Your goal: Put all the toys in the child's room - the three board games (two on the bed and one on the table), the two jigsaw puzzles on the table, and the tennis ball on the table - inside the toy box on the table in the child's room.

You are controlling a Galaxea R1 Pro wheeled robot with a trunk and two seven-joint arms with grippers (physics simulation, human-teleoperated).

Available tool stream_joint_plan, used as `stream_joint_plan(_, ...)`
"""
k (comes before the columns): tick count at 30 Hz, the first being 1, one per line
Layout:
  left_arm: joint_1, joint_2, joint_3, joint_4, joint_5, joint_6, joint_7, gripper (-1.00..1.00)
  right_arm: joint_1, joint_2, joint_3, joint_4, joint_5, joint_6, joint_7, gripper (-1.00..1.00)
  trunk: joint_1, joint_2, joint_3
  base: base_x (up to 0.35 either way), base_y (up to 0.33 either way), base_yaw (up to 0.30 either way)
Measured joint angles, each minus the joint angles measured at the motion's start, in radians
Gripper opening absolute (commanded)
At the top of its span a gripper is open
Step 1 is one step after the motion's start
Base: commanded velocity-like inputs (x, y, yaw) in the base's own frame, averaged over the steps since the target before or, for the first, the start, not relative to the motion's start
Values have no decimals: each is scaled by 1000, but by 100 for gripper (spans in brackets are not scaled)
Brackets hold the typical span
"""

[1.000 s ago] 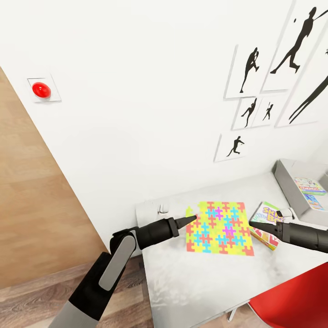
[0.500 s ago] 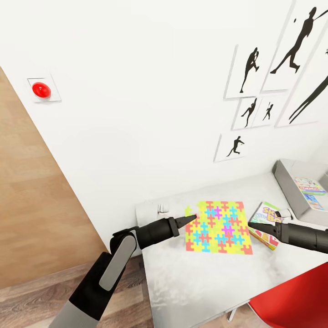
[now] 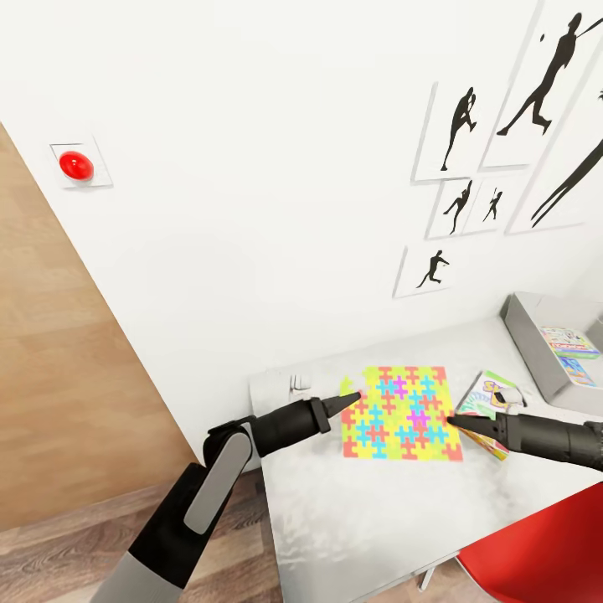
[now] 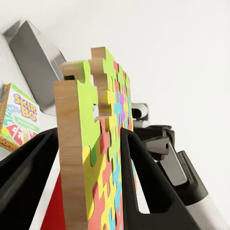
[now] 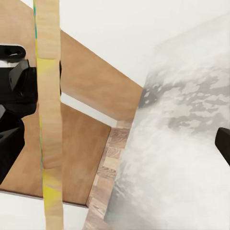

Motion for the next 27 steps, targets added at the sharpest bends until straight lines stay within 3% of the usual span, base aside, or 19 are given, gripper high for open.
stream_joint_plan(14,-3,-12,-1,8,-3,-15,6,-100,0,1,20,0,-1,0,0,100,0,0,0,0,0,0)
stream_joint_plan(27,-4,-19,-2,10,10,-16,50,-100,0,3,40,0,2,0,-1,100,0,0,0,0,0,0)
